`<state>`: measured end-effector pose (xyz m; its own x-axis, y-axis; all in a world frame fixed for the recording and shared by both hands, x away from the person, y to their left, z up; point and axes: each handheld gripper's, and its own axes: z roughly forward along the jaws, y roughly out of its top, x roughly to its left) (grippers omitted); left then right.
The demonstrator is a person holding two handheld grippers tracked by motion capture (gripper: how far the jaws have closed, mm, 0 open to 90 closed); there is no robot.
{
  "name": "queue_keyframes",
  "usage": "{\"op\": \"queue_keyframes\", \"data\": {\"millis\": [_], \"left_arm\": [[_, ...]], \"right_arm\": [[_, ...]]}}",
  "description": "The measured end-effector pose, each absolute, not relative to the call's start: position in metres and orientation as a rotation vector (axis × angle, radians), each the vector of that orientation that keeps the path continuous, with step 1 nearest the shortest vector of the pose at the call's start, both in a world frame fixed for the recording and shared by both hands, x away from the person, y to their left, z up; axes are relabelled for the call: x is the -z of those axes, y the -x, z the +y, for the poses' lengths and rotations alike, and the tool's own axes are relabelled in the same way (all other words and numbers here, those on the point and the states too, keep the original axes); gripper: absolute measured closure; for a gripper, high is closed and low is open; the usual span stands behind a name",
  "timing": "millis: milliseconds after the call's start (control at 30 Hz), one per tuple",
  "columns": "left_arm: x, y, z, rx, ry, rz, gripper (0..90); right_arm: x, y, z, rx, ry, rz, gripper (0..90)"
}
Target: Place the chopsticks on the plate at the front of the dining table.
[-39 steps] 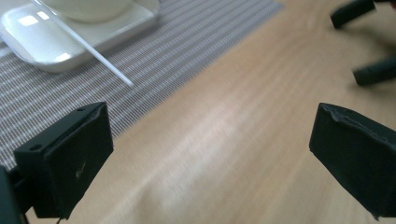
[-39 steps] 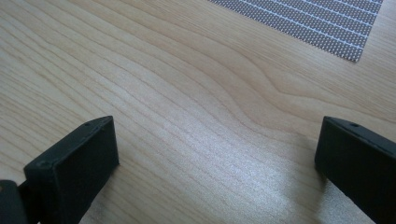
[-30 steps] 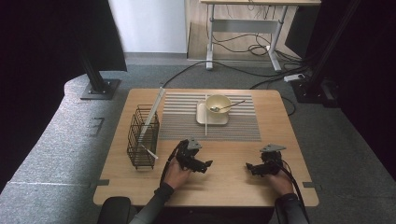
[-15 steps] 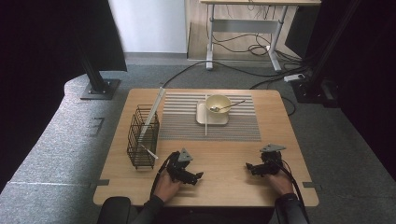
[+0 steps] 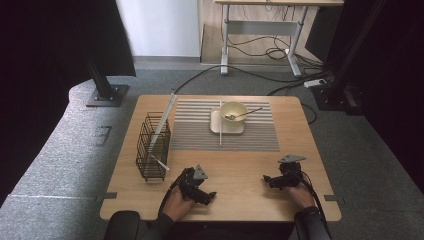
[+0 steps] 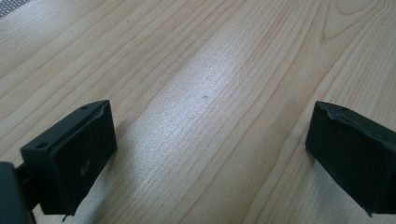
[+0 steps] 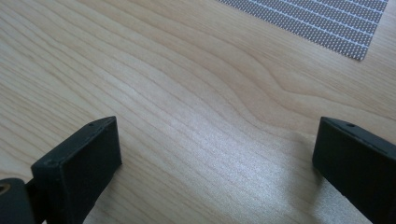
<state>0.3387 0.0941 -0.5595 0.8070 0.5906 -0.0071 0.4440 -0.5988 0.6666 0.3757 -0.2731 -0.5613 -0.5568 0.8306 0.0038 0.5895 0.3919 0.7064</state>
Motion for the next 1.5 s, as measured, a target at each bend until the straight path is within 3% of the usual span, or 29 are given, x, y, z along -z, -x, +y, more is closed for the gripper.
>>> {"op": "queue_keyframes", "data": {"millis": [633,1500], "left_arm": [[0.56,-0.339,0.094,-0.281,-2.309,0.764,0.6],[0.56,-0.339,0.094,-0.28,-2.308,0.765,0.5]], "right_arm": [[0.491,-0.38,-0.226,-1.146,-1.025,2.383,0.3],[0.39,-0.386,-0.125,-1.275,-0.705,2.541,2.9]]}}
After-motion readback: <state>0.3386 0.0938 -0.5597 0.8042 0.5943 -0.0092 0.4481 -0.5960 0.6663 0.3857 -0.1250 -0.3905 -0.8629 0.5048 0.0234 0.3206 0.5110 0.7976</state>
